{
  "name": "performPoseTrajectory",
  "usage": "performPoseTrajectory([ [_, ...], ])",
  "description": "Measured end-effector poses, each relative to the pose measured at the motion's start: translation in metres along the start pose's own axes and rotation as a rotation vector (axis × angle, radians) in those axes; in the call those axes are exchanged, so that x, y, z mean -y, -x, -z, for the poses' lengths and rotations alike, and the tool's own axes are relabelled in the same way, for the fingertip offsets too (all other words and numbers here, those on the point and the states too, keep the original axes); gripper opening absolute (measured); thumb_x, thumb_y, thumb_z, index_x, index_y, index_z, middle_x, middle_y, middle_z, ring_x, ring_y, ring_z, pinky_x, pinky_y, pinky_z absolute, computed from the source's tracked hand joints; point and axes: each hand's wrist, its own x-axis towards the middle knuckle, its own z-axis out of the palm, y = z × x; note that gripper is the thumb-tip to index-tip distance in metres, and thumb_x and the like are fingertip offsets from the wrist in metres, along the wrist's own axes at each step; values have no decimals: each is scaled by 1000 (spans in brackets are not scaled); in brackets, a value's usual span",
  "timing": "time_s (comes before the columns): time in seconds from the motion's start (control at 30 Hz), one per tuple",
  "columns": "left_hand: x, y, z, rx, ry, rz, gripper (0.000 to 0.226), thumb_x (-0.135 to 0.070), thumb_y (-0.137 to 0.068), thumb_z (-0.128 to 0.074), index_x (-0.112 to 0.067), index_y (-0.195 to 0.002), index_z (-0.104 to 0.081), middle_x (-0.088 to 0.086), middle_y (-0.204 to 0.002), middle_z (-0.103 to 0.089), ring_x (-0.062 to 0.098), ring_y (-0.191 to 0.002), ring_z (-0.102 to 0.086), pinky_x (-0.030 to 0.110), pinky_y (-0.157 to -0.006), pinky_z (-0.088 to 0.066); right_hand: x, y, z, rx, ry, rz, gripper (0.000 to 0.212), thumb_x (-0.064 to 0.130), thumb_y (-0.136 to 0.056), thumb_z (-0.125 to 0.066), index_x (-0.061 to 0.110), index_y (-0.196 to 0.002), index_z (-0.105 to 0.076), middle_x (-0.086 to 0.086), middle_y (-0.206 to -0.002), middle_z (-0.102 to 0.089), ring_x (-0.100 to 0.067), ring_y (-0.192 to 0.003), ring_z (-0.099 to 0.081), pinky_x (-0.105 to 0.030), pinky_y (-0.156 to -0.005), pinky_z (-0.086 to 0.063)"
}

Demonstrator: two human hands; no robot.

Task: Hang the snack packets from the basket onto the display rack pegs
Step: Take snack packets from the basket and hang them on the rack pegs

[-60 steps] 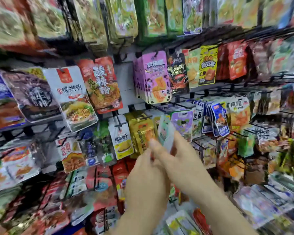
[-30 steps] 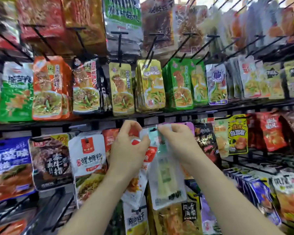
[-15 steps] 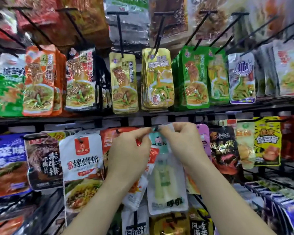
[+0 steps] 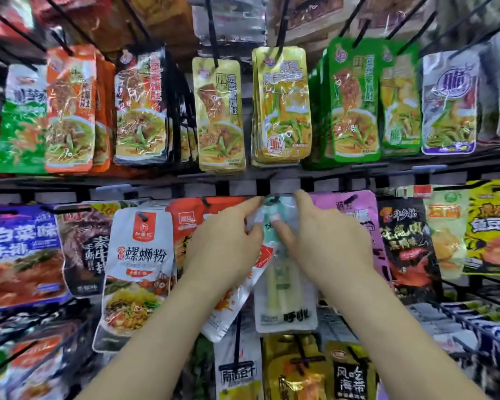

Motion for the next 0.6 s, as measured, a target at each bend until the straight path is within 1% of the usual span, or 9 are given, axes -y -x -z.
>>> performPoseTrajectory([
  [0.07, 3, 2, 0, 26, -62, -13, 53, -37, -95, -47, -59, -140, -29, -11, -82, -60, 25, -98, -60, 34, -76, -50, -5, 0, -1, 53, 50, 40, 57, 57, -98, -34, 26, -144, -26, -6, -99, -67, -30, -93, -64, -31, -55, -31],
  [0.13, 5, 3, -3, 20, -160, -33, 56, -40, -95, -45, -62, -139, -19, -6, -89, -63, 27, -96, -60, 34, -71, -49, -7, 0, -1, 69, 52, 51, 63, 56, -97, -38, 28, -150, -16, -6, -102, -67, -30, -95, -64, -31, -52, -29],
  [0.2, 5, 3, -7, 21, -221, -48, 59, -42, -94, -44, -61, -141, -13, -4, -96, -66, 26, -94, -61, 33, -67, -48, -9, 0, -2, 61, 22, 57, 67, 51, -97, -41, 31, -153, -9, -7, -101, -67, -31, -94, -64, -32, -55, -32],
  [0.33, 6, 6, -10, 12, -187, -67, 58, -42, -94, -47, -55, -143, -19, -6, -89, -65, 25, -90, -61, 38, -72, -53, -13, 3, -8, 19, -130, 84, 56, 38, -98, -44, 34, -150, -24, -6, -104, -69, -33, -95, -62, -34, -60, -39],
  [0.4, 8, 7, -11, -3, -194, -58, 57, -46, -94, -47, -51, -145, -20, -6, -96, -66, 27, -96, -61, 39, -76, -53, -18, 5, -10, -2, -191, 99, 50, 34, -98, -45, 34, -146, -33, -7, -107, -69, -33, -100, -61, -37, -67, -46],
  [0.47, 8, 6, -14, 39, -245, -42, 61, -49, -94, -44, -44, -149, -17, -1, -112, -66, 30, -102, -61, 41, -80, -53, -20, 6, -12, 46, -246, 119, 46, 31, -97, -46, 33, -143, -41, -8, -107, -69, -34, -102, -60, -41, -74, -51],
  [0.5, 8, 5, -15, 71, -273, -34, 63, -49, -94, -43, -40, -150, -15, 2, -115, -66, 31, -102, -61, 41, -80, -53, -21, 6, -14, 90, -280, 122, 46, 30, -96, -46, 32, -142, -43, -8, -103, -69, -34, -99, -61, -42, -76, -52],
  [0.57, 6, 1, -18, 113, -316, -15, 67, -46, -94, -44, -35, -152, -12, 5, -115, -66, 33, -101, -61, 41, -77, -53, -21, 7, -16, 182, -325, 107, 47, 27, -96, -44, 33, -143, -40, -11, -97, -67, -35, -93, -62, -42, -76, -52],
  [0.6, 5, -1, -19, 127, -335, -6, 69, -44, -93, -44, -34, -152, -10, 6, -115, -65, 33, -101, -61, 40, -76, -53, -21, 7, -17, 219, -321, 100, 50, 25, -96, -43, 34, -145, -37, -13, -102, -67, -35, -95, -61, -39, -74, -50],
])
